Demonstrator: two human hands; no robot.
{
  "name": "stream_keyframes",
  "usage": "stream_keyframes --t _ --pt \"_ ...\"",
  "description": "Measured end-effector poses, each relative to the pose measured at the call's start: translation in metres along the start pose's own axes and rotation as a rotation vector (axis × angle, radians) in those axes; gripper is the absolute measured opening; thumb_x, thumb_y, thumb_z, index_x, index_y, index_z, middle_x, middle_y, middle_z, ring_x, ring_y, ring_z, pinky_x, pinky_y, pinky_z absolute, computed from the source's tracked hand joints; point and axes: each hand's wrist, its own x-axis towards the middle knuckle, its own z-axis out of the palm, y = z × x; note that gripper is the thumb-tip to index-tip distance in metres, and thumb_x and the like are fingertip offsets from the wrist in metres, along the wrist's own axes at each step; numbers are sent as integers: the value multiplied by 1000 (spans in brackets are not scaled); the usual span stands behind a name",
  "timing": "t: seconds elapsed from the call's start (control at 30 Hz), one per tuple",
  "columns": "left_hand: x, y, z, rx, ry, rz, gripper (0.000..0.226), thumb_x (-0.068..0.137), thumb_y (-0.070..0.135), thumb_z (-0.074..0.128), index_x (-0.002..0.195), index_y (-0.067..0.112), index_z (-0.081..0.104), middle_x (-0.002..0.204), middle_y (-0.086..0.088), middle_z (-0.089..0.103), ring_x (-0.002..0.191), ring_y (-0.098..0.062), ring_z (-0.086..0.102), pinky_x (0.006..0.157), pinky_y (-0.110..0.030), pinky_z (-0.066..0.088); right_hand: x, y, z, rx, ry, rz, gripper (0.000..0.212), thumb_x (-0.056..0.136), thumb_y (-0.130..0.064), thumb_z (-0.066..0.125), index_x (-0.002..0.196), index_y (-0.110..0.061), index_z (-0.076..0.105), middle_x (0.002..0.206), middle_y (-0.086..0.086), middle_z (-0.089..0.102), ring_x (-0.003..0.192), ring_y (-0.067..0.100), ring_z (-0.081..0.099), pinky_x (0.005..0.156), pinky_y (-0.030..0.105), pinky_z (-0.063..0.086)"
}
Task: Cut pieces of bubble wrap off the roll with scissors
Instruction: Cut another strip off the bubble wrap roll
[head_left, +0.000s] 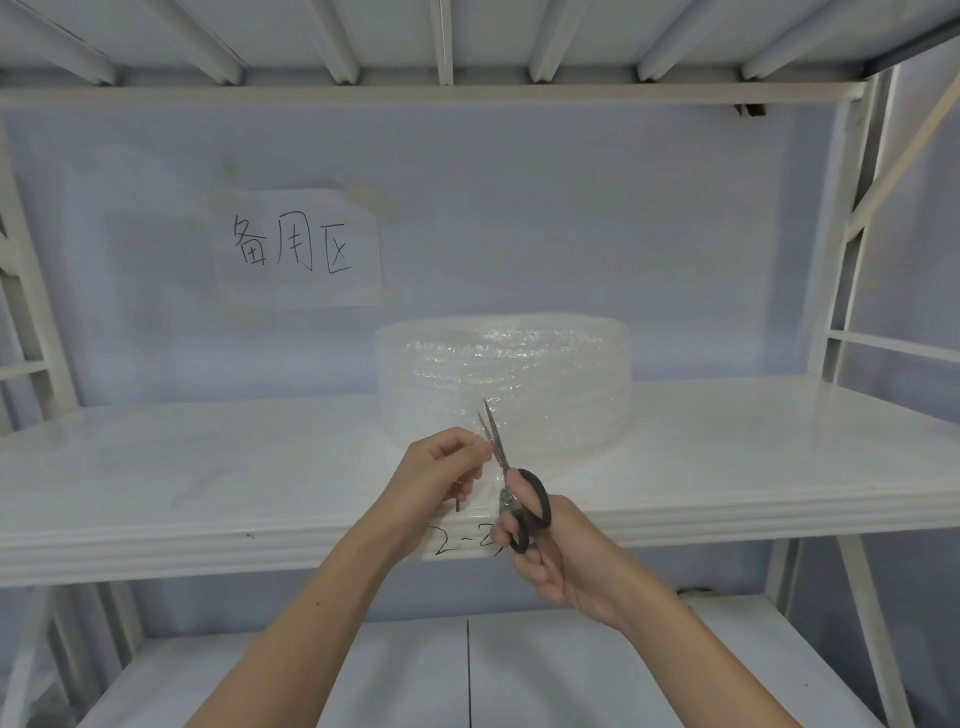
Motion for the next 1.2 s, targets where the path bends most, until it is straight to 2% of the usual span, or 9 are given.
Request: stream_keyframes --t 0.1,0.2,0.33,0.5,0.6,0.67,0.73,0.9,1.2 --pt "0 1 0 -17 7 -3 22 92 13 64 70 15 62 61 1 50 52 -12 43 47 -19 36 1 -4 0 -30 7 -34 50 72 -65 59 71 -16 48 71 -2 55 36 10 35 33 15 25" --pt "0 1 0 -22 11 7 22 92 12 64 70 13 60 61 1 50 51 -12 43 45 -17 36 3 -3 -2 -71 32 -85 46 84 -58 59 71 -16 48 70 0 53 36 9 33 33 16 24" --pt "0 2 1 -16 18 -1 22 89 21 67 70 15 61 61 2 52 51 -14 44 47 -22 33 6 1 -4 -122 30 -105 49 83 -64 60 59 -23 51 78 17 39 39 13 28 34 19 23" --pt "2 2 3 -71 56 -3 30 93 39 63 73 17 62 72 -1 56 50 -15 46 47 -27 35 6 2 -6 -143 44 -91 50 84 -63 58 64 -18 53 57 10 35 34 13 27 34 19 23" --pt "2 1 4 -11 79 2 25 94 32 63 73 18 63 68 1 56 47 -12 44 42 -18 32 6 0 -5 -152 49 -87 50 82 -63 59 65 -16 52 55 10 38 34 14 28 34 18 24" --pt "1 1 4 -7 89 7 22 95 26 63 74 17 63 66 2 55 46 -11 43 39 -15 31 6 0 -4 -123 47 -98 49 81 -62 60 67 -16 51 66 13 45 36 14 30 34 17 25" --pt "0 1 5 -13 97 11 22 95 23 63 74 15 62 64 2 54 46 -11 43 39 -15 32 4 0 -3 -90 44 -99 47 84 -58 59 67 -15 50 69 5 52 35 13 33 34 15 25" --pt "0 1 4 -29 109 23 21 96 19 61 76 13 61 64 2 53 48 -11 44 40 -16 33 -4 2 -3 -93 10 -59 48 89 -56 53 69 -13 47 49 -10 48 34 12 35 32 18 27" --pt "-2 1 3 -29 35 24 24 94 18 63 70 14 62 59 4 51 47 -11 42 42 -17 34 4 -9 2 -42 42 -72 50 82 -61 59 68 -14 51 71 3 52 37 13 37 33 17 27"
